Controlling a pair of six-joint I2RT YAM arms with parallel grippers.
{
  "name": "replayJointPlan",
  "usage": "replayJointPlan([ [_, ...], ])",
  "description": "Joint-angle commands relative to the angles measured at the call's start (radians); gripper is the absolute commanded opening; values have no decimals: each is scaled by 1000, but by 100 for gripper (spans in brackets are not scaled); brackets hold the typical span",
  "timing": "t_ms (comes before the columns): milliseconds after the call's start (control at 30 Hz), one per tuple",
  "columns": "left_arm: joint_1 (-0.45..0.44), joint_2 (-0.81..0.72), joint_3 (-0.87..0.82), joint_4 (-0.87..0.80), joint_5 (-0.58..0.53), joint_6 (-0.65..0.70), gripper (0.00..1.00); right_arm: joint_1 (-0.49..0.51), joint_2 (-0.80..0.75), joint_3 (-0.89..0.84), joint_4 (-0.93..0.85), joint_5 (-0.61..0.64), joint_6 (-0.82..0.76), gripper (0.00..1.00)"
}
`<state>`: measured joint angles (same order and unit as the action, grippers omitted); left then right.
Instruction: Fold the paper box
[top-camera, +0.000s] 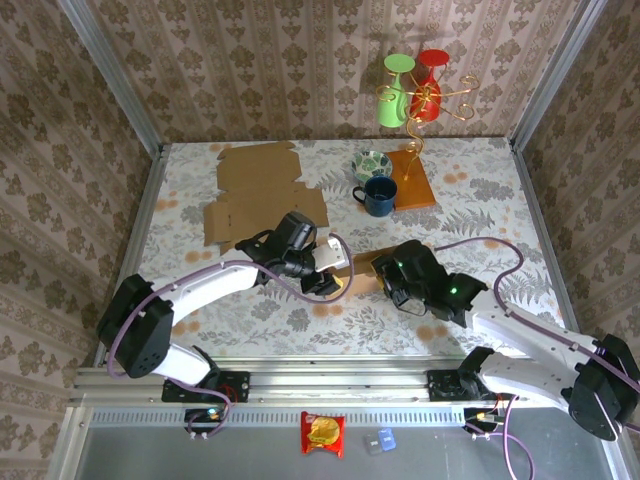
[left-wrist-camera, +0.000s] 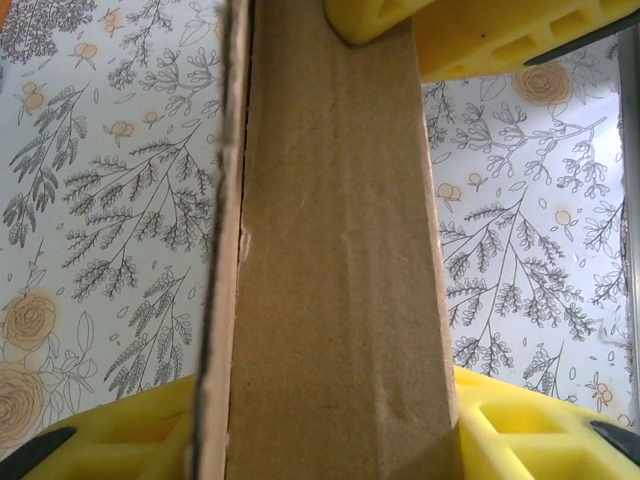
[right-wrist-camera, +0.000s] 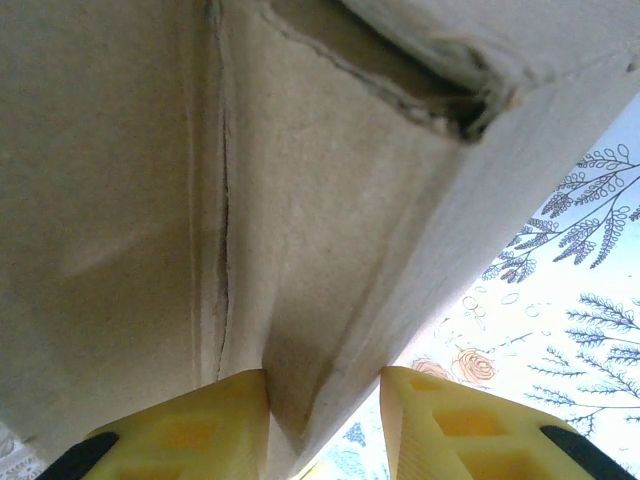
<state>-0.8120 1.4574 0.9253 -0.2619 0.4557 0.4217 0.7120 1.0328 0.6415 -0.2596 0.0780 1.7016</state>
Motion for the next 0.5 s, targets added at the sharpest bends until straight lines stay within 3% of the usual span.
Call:
replayJointPlan([
  [0,-7,-22,-22,-62,-3,6,49,5,39,4,-152,12,11,34],
  [233,3,-22,-14,-75,7,5,38,1,-7,81,-188,43,-143,44],
  [467,43,-51,-14,-123,62,54,36,-62,-108,279,-441,60,-838,53],
])
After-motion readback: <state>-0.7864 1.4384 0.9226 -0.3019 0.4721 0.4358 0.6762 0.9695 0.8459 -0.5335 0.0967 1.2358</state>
